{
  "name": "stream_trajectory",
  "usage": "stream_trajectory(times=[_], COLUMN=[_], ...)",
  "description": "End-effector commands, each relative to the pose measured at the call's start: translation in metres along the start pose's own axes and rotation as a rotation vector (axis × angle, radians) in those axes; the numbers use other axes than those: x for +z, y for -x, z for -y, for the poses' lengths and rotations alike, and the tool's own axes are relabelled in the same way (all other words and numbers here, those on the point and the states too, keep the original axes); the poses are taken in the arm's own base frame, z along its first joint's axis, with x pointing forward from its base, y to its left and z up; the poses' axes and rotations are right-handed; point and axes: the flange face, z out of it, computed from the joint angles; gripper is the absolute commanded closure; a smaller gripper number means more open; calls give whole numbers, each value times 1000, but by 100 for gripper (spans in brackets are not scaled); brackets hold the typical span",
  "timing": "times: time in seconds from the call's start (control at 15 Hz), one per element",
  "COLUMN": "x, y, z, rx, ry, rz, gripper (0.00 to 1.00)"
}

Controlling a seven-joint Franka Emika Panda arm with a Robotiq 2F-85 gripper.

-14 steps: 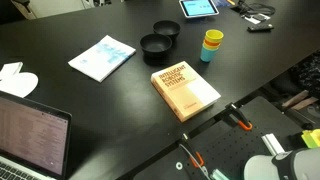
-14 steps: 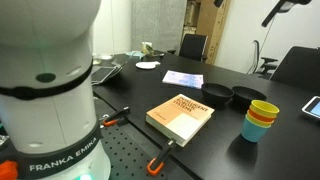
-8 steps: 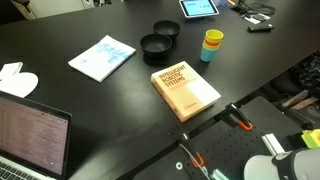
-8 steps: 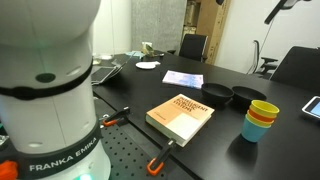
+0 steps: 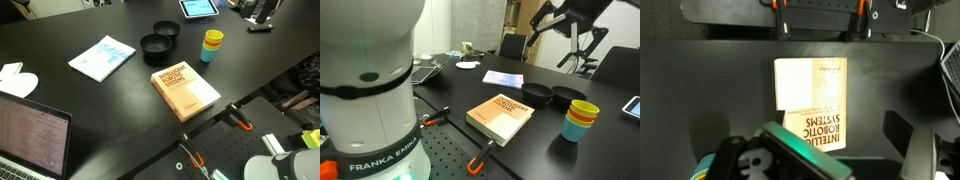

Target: Open the white and orange book.

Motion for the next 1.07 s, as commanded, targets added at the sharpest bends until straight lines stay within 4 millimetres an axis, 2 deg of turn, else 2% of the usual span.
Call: stream_trajectory(times=[0.0, 0.2, 0.47, 0.73, 1.0], x=[54, 93, 130, 160, 188], y=[-59, -88, -105, -103, -97], z=[-21, -46, -78, -99, -102], rx=[17, 70, 117, 158, 164], ry=[-33, -36, -74, -136, -188], rz=[-27, -17, -5, 19, 34], gripper=[0, 0, 0, 0, 0])
